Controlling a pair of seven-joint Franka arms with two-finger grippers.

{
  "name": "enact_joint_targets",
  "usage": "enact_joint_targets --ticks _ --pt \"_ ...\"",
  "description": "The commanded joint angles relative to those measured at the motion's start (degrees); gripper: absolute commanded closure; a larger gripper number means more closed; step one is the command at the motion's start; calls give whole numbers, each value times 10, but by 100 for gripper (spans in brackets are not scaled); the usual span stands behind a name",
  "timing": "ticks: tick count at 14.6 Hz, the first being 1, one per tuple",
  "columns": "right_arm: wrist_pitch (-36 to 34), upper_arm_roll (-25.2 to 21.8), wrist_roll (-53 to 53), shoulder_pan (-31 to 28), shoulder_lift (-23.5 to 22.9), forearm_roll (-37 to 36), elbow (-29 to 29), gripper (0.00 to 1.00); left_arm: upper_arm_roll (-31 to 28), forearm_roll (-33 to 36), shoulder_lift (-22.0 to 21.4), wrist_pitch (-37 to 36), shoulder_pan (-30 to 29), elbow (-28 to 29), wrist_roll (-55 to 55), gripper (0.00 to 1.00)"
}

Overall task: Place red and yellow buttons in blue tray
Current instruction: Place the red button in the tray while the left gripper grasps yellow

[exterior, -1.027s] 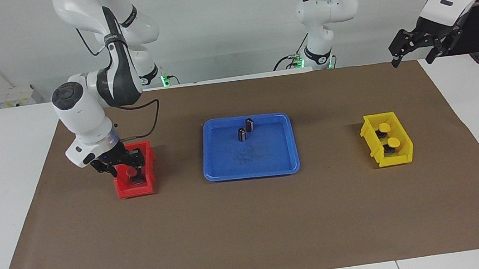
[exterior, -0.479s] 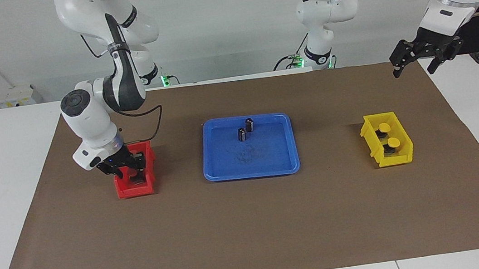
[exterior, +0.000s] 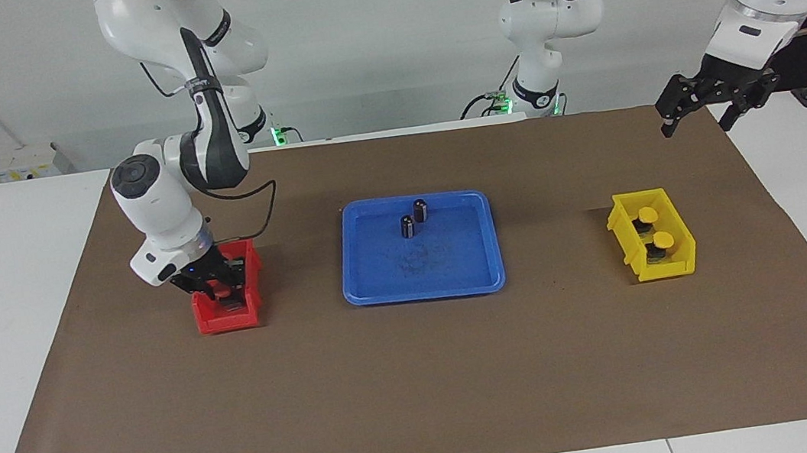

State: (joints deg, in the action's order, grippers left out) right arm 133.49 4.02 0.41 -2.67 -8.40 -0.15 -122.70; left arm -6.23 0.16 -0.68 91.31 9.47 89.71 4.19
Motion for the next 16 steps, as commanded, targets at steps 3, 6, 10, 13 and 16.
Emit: enact_joint_targets --ticks 3,6,10,13,16 --pt "-102 5 -30 -14 3 10 73 66 -1 8 -4 30 4 7 -6 0" --pt "-232 5 -31 -9 -18 9 196 66 -1 8 22 65 4 9 -7 0" --pt "-301 6 73 71 -60 9 318 65 0 6 85 135 5 28 -6 4" --pt "-248 6 232 168 -70 10 321 65 0 6 102 210 -3 83 -9 12" --pt "-193 6 355 252 -116 2 325 65 -1 5 115 270 -9 120 -13 24"
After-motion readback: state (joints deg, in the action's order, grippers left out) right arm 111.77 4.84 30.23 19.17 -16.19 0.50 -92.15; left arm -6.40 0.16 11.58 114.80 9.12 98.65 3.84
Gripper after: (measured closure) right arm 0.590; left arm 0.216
